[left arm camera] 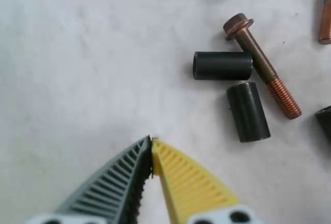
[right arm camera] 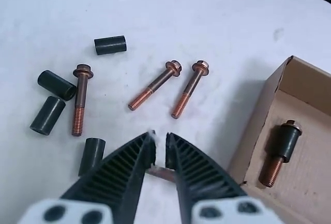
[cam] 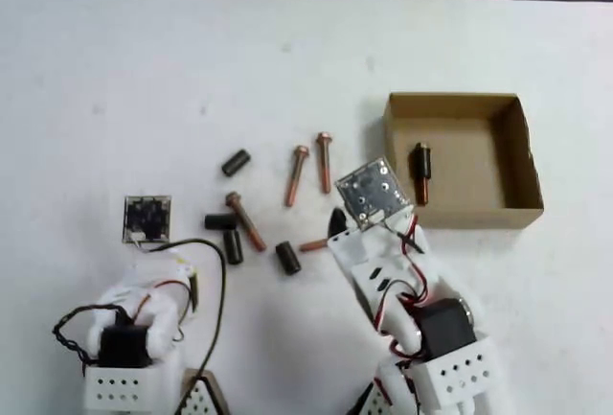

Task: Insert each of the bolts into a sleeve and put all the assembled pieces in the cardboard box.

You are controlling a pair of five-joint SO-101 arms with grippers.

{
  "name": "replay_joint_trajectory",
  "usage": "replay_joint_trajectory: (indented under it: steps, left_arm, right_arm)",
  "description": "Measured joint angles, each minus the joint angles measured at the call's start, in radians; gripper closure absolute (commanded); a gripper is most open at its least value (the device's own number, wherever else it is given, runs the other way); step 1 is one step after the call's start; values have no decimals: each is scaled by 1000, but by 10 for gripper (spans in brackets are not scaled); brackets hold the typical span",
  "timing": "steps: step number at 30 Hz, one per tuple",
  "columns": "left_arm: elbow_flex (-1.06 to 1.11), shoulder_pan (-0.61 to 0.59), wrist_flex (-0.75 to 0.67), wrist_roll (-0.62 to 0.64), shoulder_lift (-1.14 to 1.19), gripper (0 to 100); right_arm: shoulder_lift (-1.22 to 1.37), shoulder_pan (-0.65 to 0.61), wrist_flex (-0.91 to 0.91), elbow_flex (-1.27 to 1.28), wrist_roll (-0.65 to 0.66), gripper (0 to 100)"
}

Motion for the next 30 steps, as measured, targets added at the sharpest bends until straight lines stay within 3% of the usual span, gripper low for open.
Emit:
replay_joint_trajectory:
  steps: [12,22,30]
  left_arm:
    - [0,-130,0,-2,0,977]
    - [0,-170,0,-2,0,977]
    - [0,-170,0,-2,0,977]
  right_arm:
    - [77,0,0,-11,0,883]
    - [520,-5,0,-221,0,898]
    - [885,-158,26,-407,0,948]
